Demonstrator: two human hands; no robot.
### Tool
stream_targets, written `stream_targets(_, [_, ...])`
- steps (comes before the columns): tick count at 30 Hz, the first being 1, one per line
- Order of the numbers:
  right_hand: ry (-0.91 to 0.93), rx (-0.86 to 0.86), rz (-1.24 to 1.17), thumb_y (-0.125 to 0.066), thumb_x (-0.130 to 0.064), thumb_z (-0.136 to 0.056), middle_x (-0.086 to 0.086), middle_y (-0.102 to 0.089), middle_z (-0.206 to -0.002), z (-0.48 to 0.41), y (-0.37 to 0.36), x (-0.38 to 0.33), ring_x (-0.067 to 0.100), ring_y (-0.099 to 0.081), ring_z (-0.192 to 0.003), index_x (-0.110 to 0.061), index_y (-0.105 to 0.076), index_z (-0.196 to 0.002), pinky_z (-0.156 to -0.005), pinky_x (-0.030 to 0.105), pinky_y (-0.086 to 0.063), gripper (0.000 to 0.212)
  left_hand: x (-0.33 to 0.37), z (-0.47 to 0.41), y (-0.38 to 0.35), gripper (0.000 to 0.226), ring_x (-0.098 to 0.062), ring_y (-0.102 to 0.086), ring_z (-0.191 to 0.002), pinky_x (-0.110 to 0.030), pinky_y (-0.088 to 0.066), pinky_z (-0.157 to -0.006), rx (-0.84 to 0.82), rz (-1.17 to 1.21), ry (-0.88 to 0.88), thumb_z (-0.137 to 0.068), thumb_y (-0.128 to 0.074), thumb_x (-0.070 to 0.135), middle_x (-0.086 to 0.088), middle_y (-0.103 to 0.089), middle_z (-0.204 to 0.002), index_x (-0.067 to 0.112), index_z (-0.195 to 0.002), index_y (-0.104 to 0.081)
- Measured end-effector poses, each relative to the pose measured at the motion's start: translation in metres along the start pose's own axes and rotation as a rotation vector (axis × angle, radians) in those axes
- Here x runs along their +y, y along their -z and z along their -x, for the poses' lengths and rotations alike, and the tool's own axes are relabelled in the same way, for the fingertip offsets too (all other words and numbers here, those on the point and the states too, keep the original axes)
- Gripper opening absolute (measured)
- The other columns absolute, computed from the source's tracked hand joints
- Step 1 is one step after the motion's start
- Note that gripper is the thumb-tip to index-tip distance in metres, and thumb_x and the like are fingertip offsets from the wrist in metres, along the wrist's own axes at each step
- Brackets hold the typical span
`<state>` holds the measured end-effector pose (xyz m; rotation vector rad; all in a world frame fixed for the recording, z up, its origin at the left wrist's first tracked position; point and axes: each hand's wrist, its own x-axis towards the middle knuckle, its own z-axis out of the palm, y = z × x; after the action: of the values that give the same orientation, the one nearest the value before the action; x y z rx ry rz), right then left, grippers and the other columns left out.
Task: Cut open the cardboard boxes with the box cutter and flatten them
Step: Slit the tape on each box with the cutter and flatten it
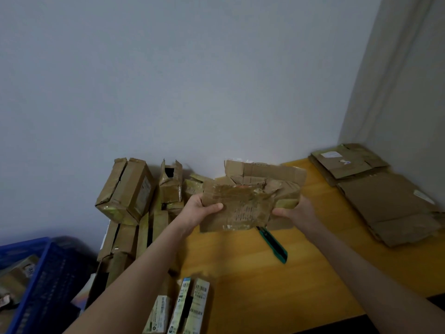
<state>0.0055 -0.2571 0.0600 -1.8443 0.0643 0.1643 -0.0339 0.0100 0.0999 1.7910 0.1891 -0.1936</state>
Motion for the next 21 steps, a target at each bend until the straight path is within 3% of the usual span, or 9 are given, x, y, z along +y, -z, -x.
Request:
stream_targets(3, [0.085,-0.011,0.113,-0.085,-0.008,-0.068,-0.002,-0.066,-0.093,-0.001,0.01,0.004,0.022,-0.063,-0.091,-0.017,-0.064,-0.1,-0.075,0.037,-0.053,0.039,0.008,-0.001,0.011,0.065,-0.015,-0.057,-0.114,-0.037,-0.044,-0.104,-0.181,-0.037,0.031,-0.078,-0.076,0.038,0.002,-0.058,-0.128,0.024,-0.136,-0.05])
stream_targets(5, [0.067,0.0,0.134,-0.086,-0.004,-0.064,-0.004,-0.067,-0.088,-0.001,0.016,0.002,0.019,-0.063,-0.089,-0.02,-0.066,-0.094,-0.076,0.036,-0.053,0.039,0.013,-0.003,0.019,0.083,-0.013,-0.047,-0.118,-0.046,-0.035,-0.107,-0.272,0.027,0.105,-0.07,-0.062,0.069,0.012,-0.048,-0.133,0.035,-0.143,-0.042])
stream_targets(7, [0.088,-0.002,0.186,-0.085,-0.004,-0.066,-0.007,-0.068,-0.086,-0.002,0.017,0.002,0.019,-0.064,-0.089,-0.024,-0.067,-0.094,-0.074,0.034,-0.052,0.037,0.021,-0.005,0.022,0.09,-0.011,-0.046,-0.118,-0.048,-0.036,-0.106,-0.278,-0.038,0.152,-0.068,-0.056,0.078,0.014,-0.047,-0.137,0.032,-0.144,-0.042])
stream_targets(11, [0.207,-0.029,0.324,-0.081,-0.008,-0.074,-0.008,-0.061,-0.092,-0.003,0.009,-0.003,0.014,-0.056,-0.09,-0.024,-0.063,-0.109,-0.067,0.025,-0.047,0.042,0.029,-0.017,0.005,0.077,-0.018,-0.057,-0.111,-0.036,-0.048,-0.095,-0.136,-0.604,0.078,-0.081,-0.073,0.048,-0.001,-0.057,-0.131,0.015,-0.143,-0.042])
stream_targets(14, [0.208,-0.053,0.352,-0.083,-0.012,-0.07,0.001,-0.064,-0.102,-0.006,0.005,-0.002,0.021,-0.059,-0.096,-0.022,-0.064,-0.11,-0.079,0.04,-0.053,0.045,0.024,-0.024,-0.012,0.062,-0.025,-0.06,-0.107,-0.036,-0.053,-0.088,0.07,-0.978,-0.015,-0.083,-0.071,0.042,-0.007,-0.062,-0.121,0.011,-0.132,-0.051])
stream_targets(18, [0.168,0.093,0.531,-0.074,-0.019,-0.08,0.003,-0.056,-0.119,-0.012,0.008,0.01,0.025,-0.051,-0.11,-0.019,-0.056,-0.12,-0.088,0.04,-0.048,0.044,0.024,-0.022,-0.018,0.019,-0.027,-0.062,-0.081,-0.035,-0.05,-0.067,0.204,-0.96,-0.149,-0.096,-0.05,0.024,-0.01,-0.065,-0.089,0.008,-0.098,-0.06])
stream_targets(19, [0.079,0.121,0.477,-0.065,-0.017,-0.088,0.007,-0.051,-0.129,-0.013,0.009,0.012,0.026,-0.049,-0.115,-0.016,-0.051,-0.131,-0.092,0.04,-0.047,0.045,0.025,-0.022,-0.018,0.02,-0.029,-0.062,-0.079,-0.035,-0.048,-0.066,0.246,-0.962,-0.163,-0.098,-0.046,0.021,-0.012,-0.064,-0.085,0.007,-0.09,-0.059])
stream_targets(21, [-0.202,0.063,0.007,-0.044,-0.009,-0.1,0.014,-0.043,-0.142,-0.009,0.009,0.009,0.03,-0.051,-0.117,-0.011,-0.037,-0.145,-0.095,0.042,-0.048,0.045,0.025,-0.022,-0.022,0.027,-0.03,-0.062,-0.081,-0.036,-0.047,-0.067,0.301,-1.005,-0.181,-0.101,-0.043,0.022,-0.013,-0.064,-0.085,0.007,-0.086,-0.059])
